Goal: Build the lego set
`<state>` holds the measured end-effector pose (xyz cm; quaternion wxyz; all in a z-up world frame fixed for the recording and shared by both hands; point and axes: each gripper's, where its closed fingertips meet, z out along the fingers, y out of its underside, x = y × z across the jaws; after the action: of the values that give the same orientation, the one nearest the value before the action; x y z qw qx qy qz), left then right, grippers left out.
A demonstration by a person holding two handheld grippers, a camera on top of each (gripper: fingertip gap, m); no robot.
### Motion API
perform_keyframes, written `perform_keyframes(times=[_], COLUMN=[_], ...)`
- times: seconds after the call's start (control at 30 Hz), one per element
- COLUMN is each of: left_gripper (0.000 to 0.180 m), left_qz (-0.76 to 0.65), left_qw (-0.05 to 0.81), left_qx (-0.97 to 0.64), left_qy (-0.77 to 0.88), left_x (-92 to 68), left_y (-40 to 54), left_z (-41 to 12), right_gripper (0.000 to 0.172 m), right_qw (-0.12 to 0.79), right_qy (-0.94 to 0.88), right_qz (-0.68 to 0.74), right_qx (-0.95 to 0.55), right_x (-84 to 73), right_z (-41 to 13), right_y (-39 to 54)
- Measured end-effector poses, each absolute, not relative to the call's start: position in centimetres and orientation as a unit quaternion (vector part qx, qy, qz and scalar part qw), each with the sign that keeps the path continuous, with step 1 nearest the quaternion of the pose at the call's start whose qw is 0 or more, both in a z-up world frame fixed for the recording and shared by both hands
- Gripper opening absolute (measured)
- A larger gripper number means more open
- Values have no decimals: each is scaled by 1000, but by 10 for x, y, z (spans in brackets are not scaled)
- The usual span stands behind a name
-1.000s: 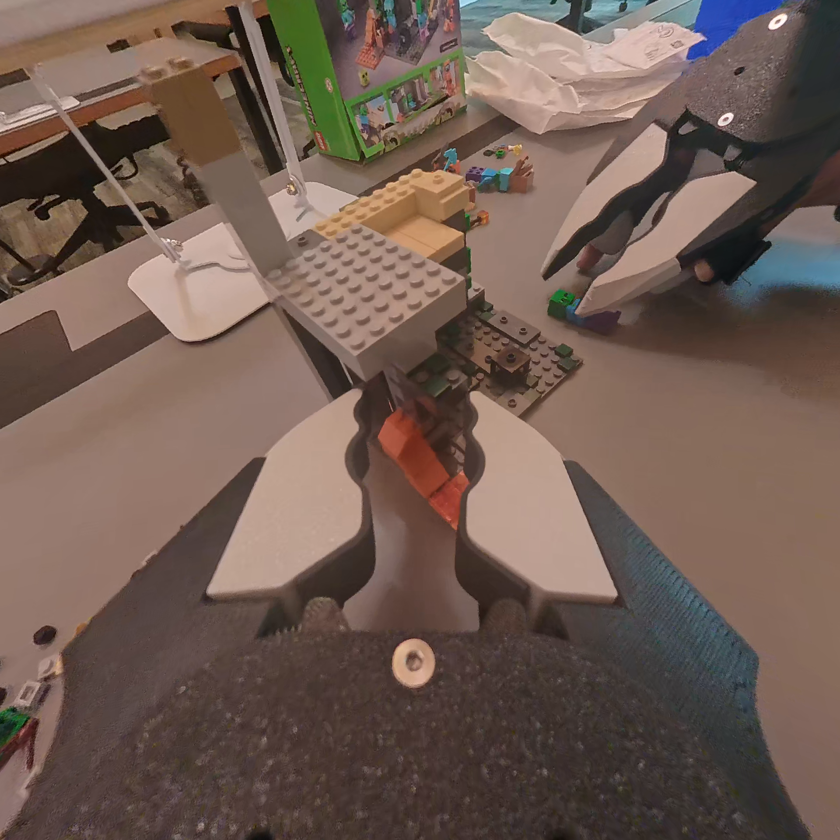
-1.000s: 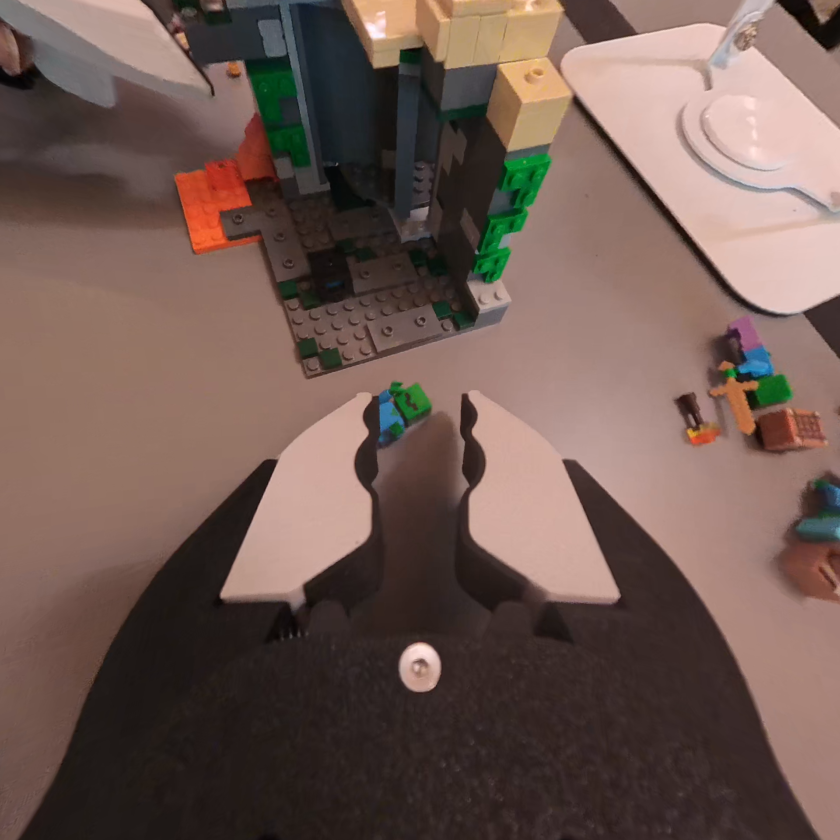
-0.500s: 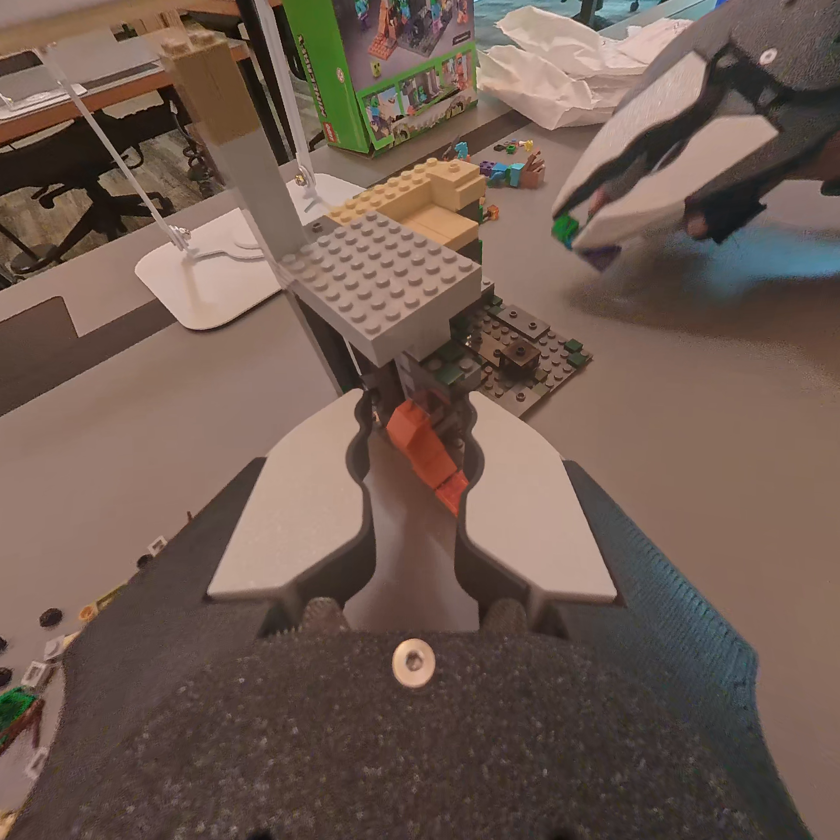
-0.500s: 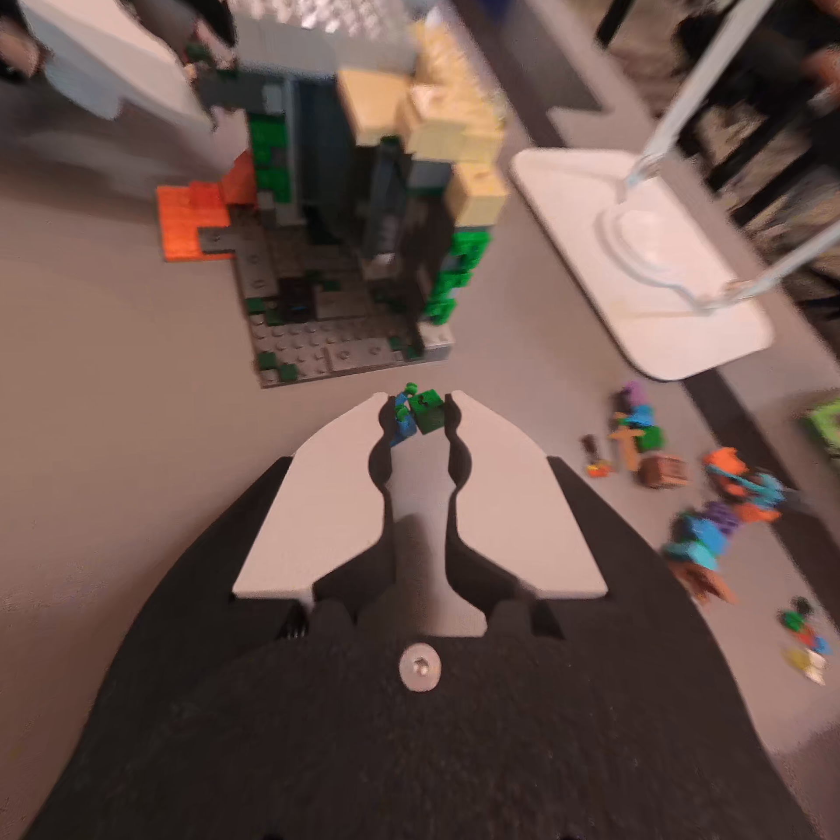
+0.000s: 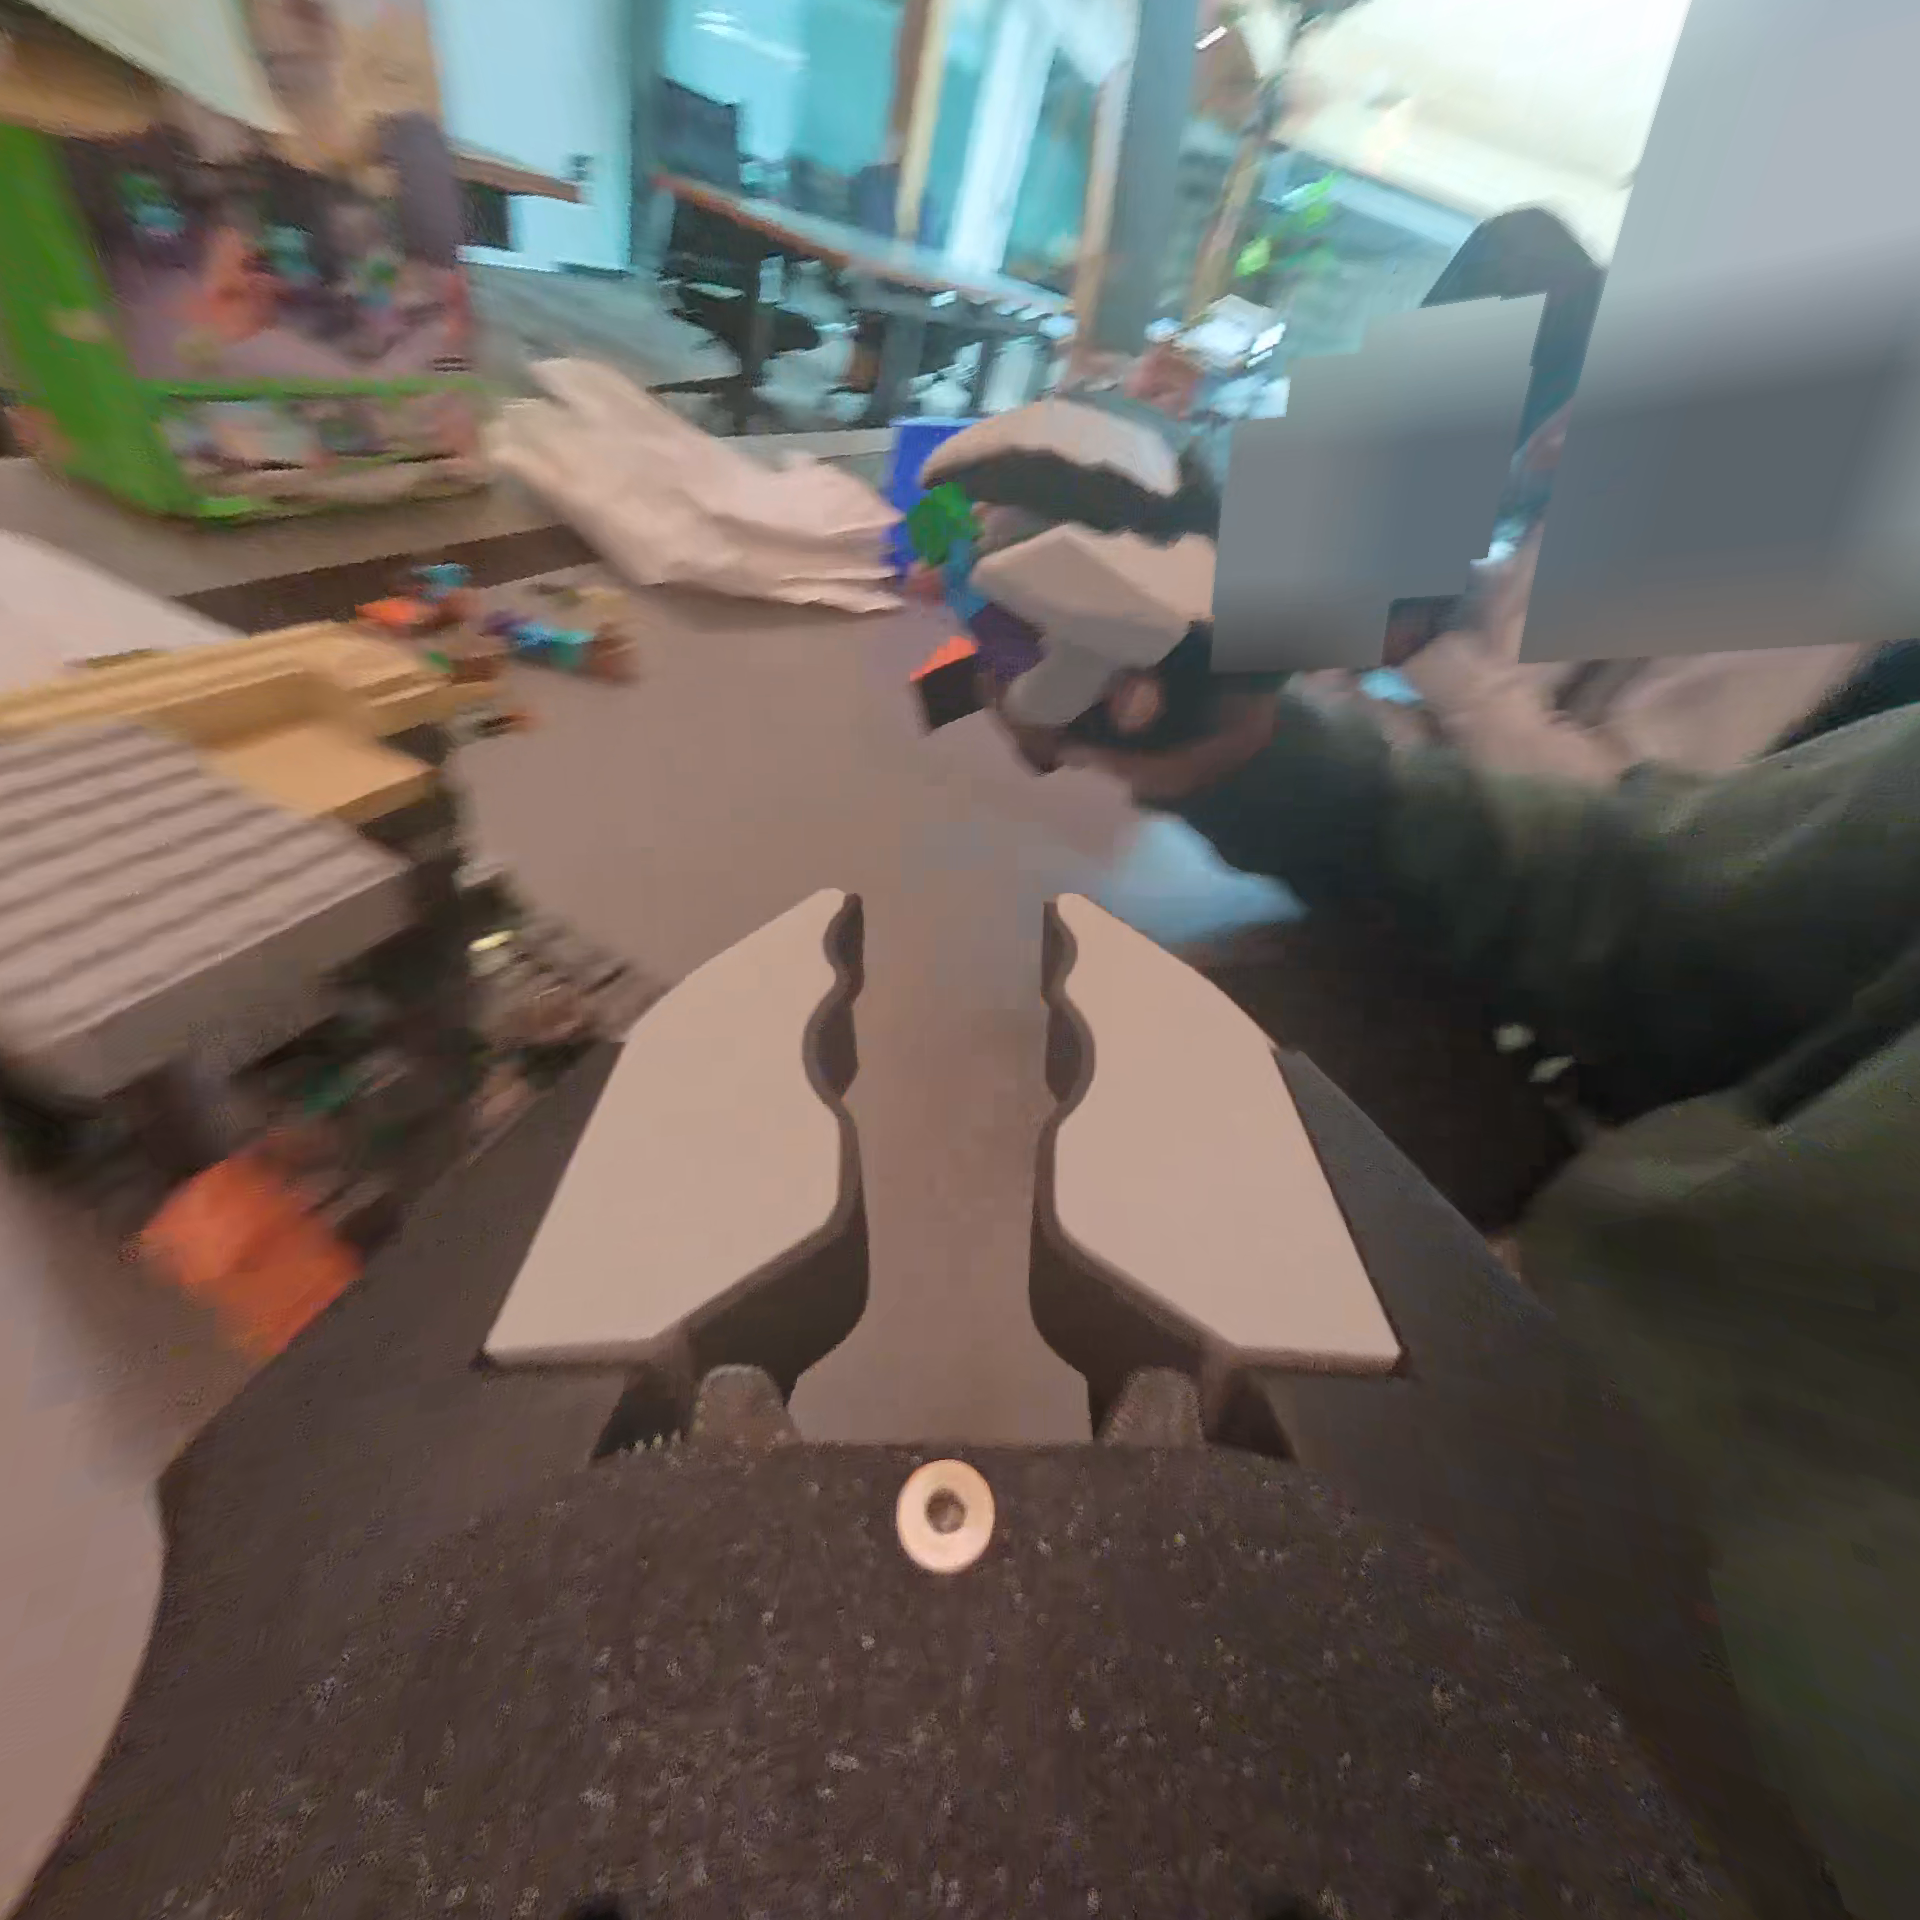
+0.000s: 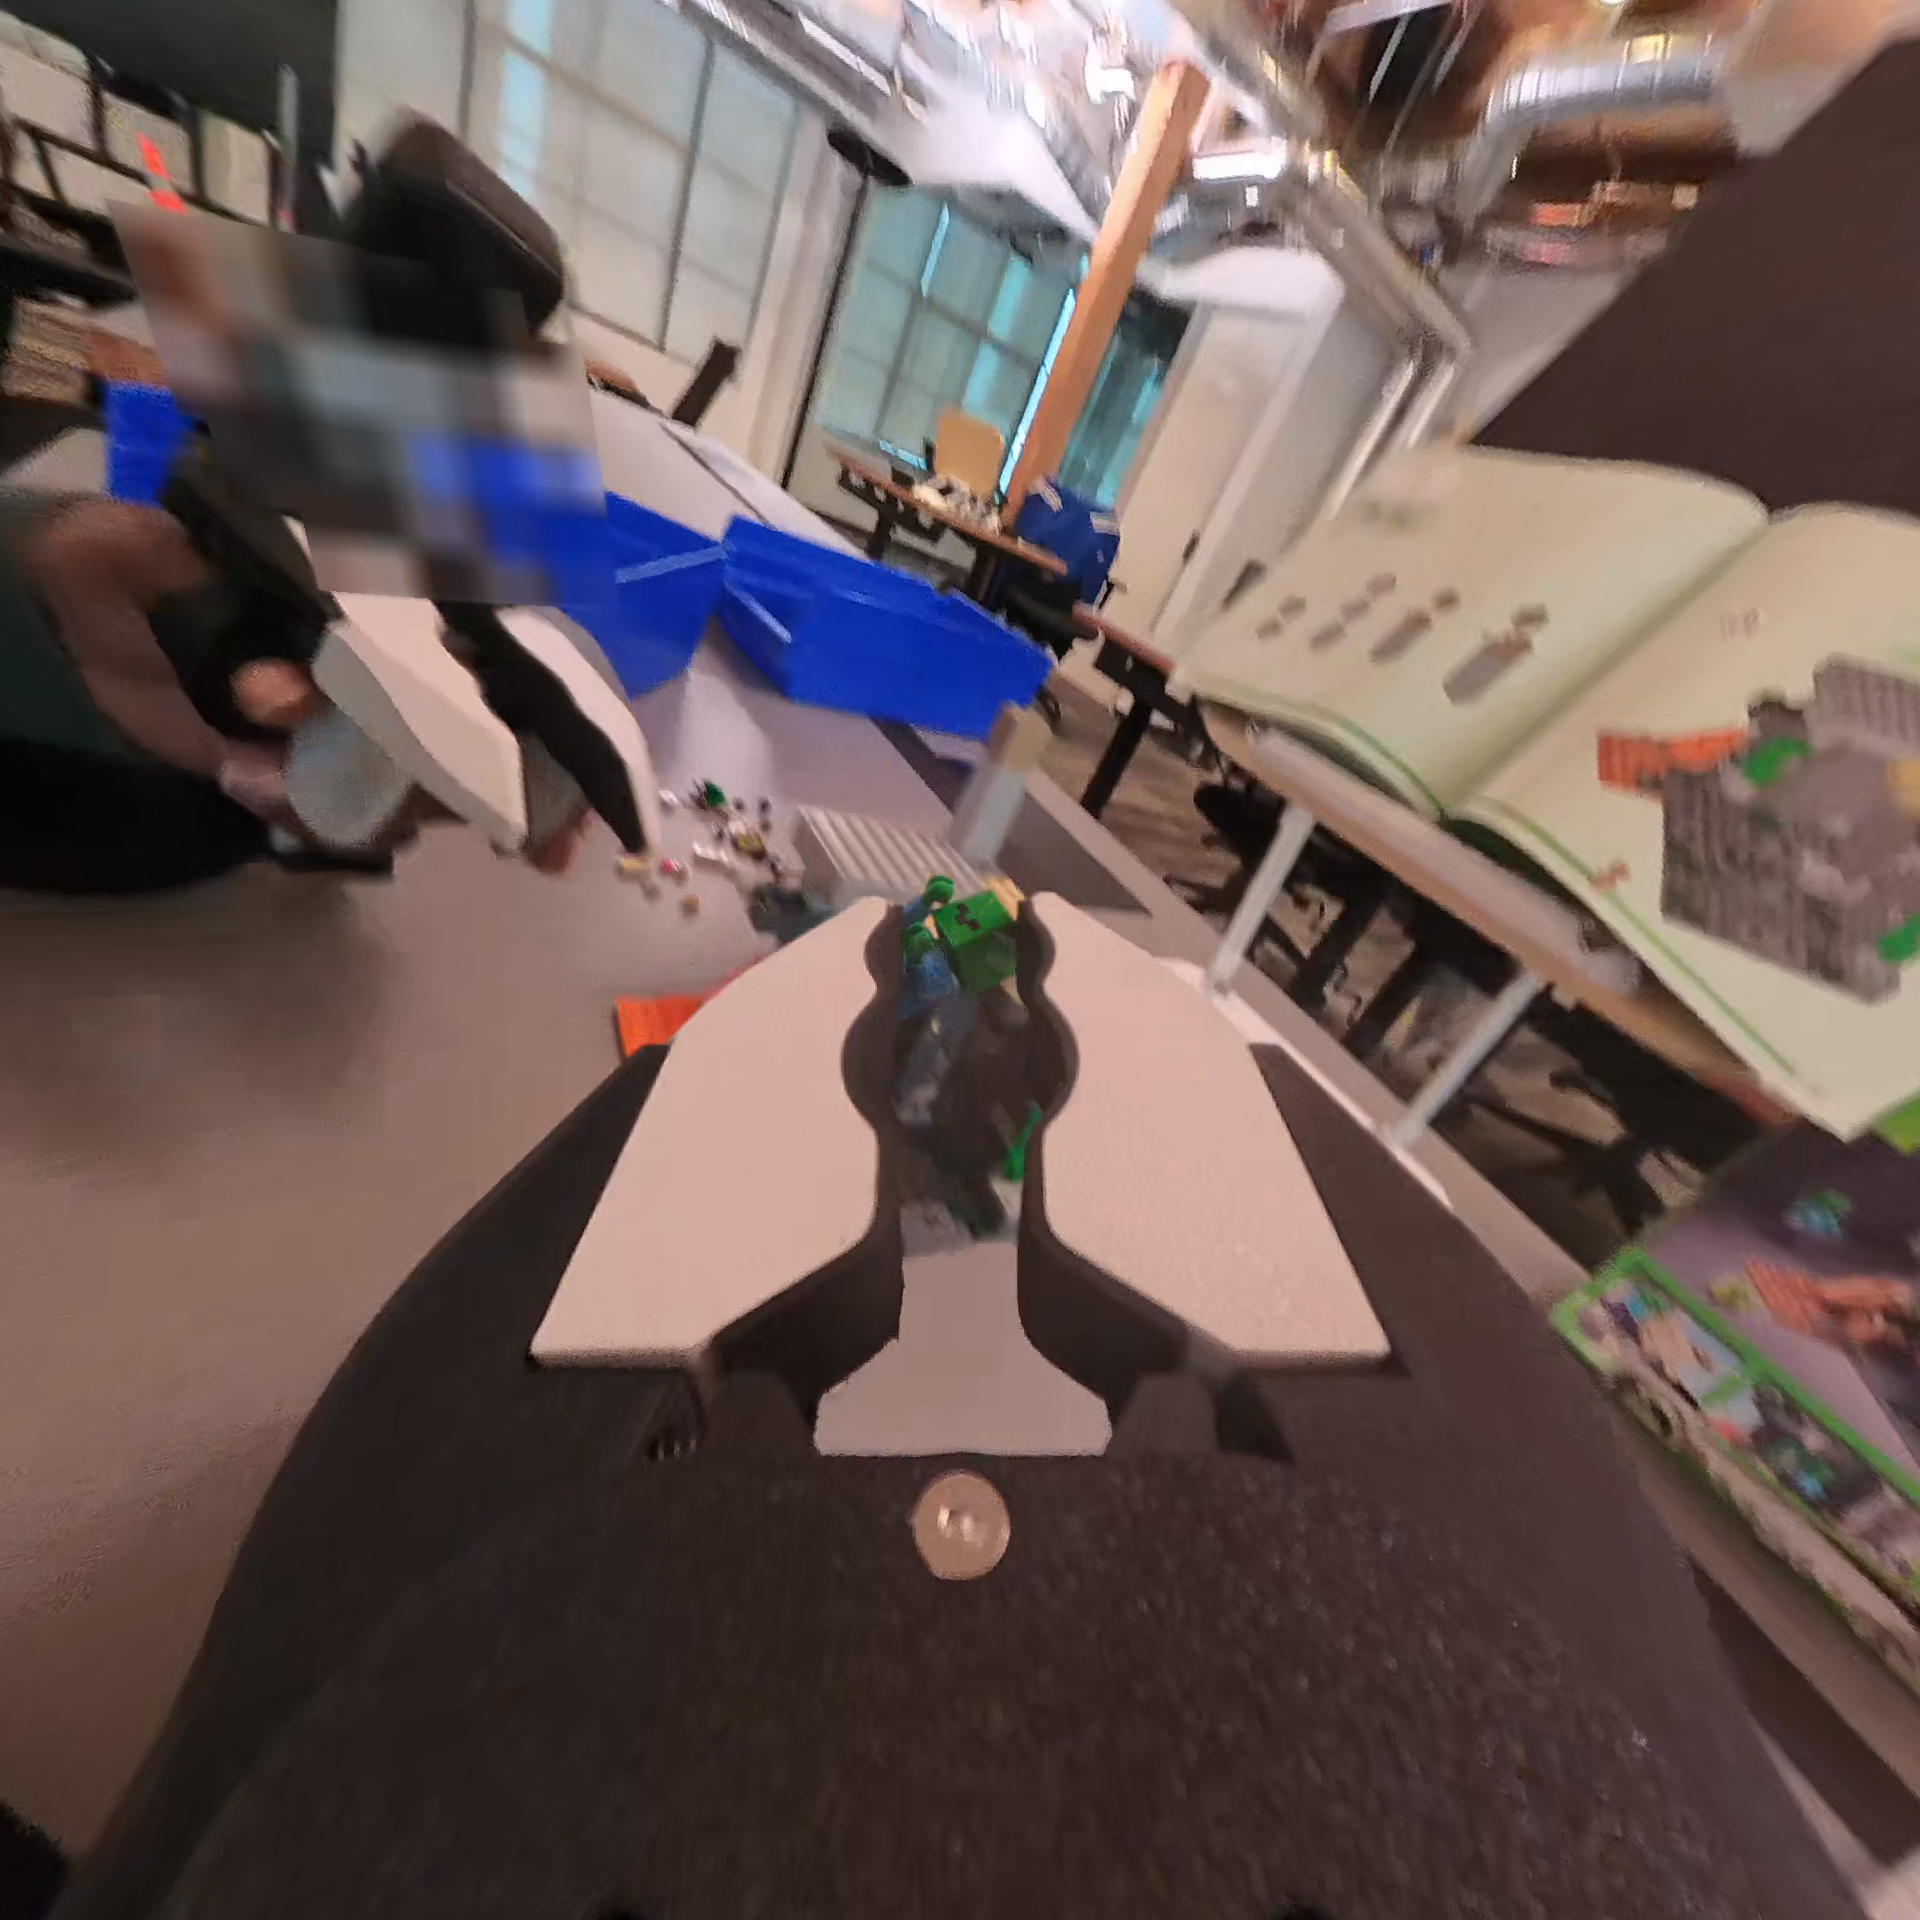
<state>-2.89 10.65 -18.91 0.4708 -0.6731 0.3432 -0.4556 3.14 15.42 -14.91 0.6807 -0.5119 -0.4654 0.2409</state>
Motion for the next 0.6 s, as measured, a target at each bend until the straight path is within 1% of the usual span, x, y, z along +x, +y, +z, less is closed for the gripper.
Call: perform_keyframes(times=[0.13,0.23,0.27,0.37,0.47,0.53,0.6], left_gripper=[44,43,41,20,24,19,20], left_qz=[-583,-609,-608,-612,-621,-628,-635], left_qw=[417,405,405,420,405,395,386], left_qx=[-614,-591,-590,-576,-583,-582,-580], left_qy=[330,339,344,342,334,333,333], left_x=[21,37,40,37,34,33,31], left_y=[88,83,82,82,82,79,77], left_z=[-167,-162,-162,-159,-164,-165,-163], right_gripper=[20,20,20,20,20,20,20], right_qw=[699,700,702,690,678,676,677], right_qy=[-467,-464,-455,-448,-456,-460,-465], right_qz=[269,286,297,329,340,342,337], right_qx=[-471,-460,-461,-463,-465,-463,-460], right_x=[7,1,2,4,5,5,4], right_z=[-131,-128,-126,-128,-136,-139,-140], right_y=[121,109,109,107,106,105,105])
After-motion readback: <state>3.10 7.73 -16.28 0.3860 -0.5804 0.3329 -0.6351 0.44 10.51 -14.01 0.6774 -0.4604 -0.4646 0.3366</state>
